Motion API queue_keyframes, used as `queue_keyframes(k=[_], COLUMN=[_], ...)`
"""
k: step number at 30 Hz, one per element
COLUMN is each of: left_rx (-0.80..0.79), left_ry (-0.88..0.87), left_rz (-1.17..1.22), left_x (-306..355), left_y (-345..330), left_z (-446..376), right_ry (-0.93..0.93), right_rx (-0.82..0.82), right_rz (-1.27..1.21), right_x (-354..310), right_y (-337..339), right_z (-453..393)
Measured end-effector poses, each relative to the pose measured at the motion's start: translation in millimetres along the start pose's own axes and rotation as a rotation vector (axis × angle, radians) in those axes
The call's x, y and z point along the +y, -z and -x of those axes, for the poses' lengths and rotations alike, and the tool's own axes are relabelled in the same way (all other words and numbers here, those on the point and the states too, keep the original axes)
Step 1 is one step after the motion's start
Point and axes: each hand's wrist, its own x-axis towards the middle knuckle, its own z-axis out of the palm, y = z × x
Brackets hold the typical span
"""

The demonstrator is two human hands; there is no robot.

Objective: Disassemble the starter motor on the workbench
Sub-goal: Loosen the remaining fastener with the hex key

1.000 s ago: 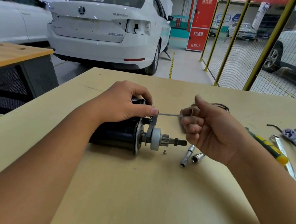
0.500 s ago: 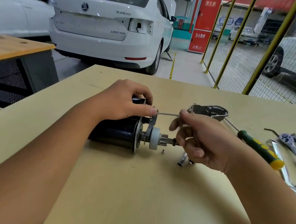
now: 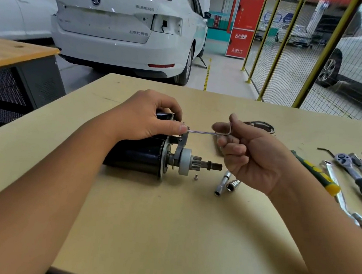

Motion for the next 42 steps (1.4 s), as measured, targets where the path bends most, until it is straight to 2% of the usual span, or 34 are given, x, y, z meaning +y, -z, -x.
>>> queue_keyframes(k=[5, 12, 15, 17, 22, 27, 30, 32, 34, 42], left_rx=[0.004, -0.013, -0.030, -0.028, -0.041, -0.049, -0.022, -0.012, -0.023, -0.116], left_ry=[0.002, 0.006, 0.009, 0.005, -0.004, 0.007, 0.033, 0.009, -0.032, -0.225], left_rz=[-0.013, -0.008, -0.020, -0.028, -0.025, -0.025, -0.049, -0.081, -0.096, -0.146], left_x=[1, 2, 2, 2, 2, 4, 5, 6, 9, 18], left_y=[1, 3, 3, 3, 5, 6, 4, 2, 2, -6], left_z=[1, 2, 2, 2, 3, 4, 5, 6, 6, 3], right_ry=[-0.165, -0.195, -0.190, -0.135, 0.142, 0.371, 0.580, 0.704, 0.772, 0.774], right_rx=[-0.118, -0.247, -0.202, -0.122, 0.071, 0.110, 0.182, 0.207, 0.205, 0.197], right_rz=[0.108, 0.058, 0.033, 0.096, 0.483, 0.733, 1.146, 1.303, 1.299, 1.236], right_x=[-4, -8, -8, -5, 7, 13, 12, 12, 11, 12], right_y=[8, 6, 3, 3, 9, 9, 8, 8, 8, 9], right_z=[5, 8, 7, 6, 3, 1, -1, -3, -3, -2])
